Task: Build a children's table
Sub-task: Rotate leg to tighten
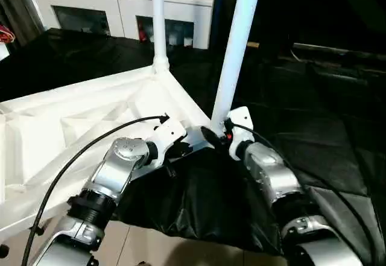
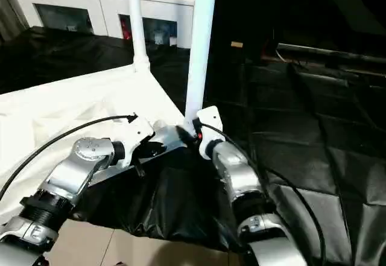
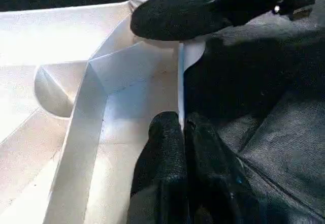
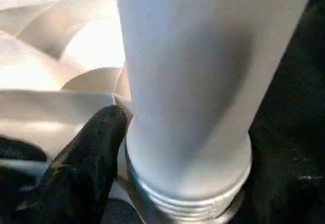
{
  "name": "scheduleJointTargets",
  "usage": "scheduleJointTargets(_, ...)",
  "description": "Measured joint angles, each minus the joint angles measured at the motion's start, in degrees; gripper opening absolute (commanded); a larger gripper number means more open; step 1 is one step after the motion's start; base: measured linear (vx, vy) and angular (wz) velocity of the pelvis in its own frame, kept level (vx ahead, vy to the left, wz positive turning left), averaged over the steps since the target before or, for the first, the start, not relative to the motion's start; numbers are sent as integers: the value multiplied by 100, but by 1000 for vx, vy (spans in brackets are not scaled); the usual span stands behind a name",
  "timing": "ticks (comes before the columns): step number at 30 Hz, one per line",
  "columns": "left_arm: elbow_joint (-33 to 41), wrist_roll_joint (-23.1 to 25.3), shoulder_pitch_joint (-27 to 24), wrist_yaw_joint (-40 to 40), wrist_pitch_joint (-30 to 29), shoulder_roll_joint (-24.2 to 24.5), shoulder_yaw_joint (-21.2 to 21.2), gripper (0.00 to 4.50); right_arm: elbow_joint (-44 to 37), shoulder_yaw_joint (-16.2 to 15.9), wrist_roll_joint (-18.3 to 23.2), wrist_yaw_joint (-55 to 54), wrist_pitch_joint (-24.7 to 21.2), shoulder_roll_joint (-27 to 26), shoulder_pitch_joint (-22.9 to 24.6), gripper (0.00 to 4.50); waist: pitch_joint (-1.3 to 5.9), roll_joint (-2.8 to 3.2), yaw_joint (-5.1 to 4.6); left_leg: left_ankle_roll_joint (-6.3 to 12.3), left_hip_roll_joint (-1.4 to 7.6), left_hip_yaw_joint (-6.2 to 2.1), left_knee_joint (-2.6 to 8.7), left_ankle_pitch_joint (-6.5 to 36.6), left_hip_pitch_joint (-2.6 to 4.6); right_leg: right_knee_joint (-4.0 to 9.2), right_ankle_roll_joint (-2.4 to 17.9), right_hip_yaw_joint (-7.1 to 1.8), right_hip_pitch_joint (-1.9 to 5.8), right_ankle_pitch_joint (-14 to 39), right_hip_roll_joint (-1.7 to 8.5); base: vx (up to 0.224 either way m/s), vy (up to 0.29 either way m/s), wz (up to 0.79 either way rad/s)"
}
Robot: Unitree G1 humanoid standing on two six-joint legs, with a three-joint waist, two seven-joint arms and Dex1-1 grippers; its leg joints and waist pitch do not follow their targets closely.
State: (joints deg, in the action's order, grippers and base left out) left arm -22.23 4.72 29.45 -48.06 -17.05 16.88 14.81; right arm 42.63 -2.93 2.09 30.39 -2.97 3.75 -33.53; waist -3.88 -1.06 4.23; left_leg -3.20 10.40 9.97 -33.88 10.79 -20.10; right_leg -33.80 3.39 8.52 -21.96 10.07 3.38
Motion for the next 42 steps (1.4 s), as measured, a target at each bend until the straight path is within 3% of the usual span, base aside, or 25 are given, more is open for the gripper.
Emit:
scheduleJointTargets(6, 356, -109, -254, -498, 121, 250, 29, 0, -293, -370, 6, 1294, 74, 594, 133, 384, -3, 10, 16, 0, 2, 0, 7, 1, -1, -1, 0, 3, -3, 6, 0, 0, 0, 0)
scheduleJointTargets(14, 709, -335, -500, -1192, 217, 574, 139, 0, -741, -596, 264, 2720, 7, 1069, 390, 384, -4, 14, 83, 1, 2, 0, -3, -1, 0, -5, 1, 2, -1, 6, 0, 0, 0, 0)
scheduleJointTargets(26, 1073, -581, -749, -1864, 230, 950, 191, 0, -1285, -877, 441, 3917, -278, 1586, 581, 278, -2, 8, 102, 2, 3, 0, -4, 0, -3, -5, 0, 4, -1, 6, 0, 0, 0, 0)
scheduleJointTargets(34, 1014, -491, -738, -1600, 229, 825, 174, 0, -1344, -776, 397, 3468, -331, 1415, 675, 270, 1, 3, 90, 1, 3, 0, -8, -1, 2, -7, 0, 4, 4, 6, 0, 0, 0, 0)
scheduleJointTargets(42, 438, -156, -339, -515, 4, 298, 59, 0, -647, -255, 171, 1014, -280, 423, 411, 270, 7, -1, 19, -2, 3, -1, -18, -3, 14, -6, -1, 3, 12, 6, 0, 0, 0, 0)
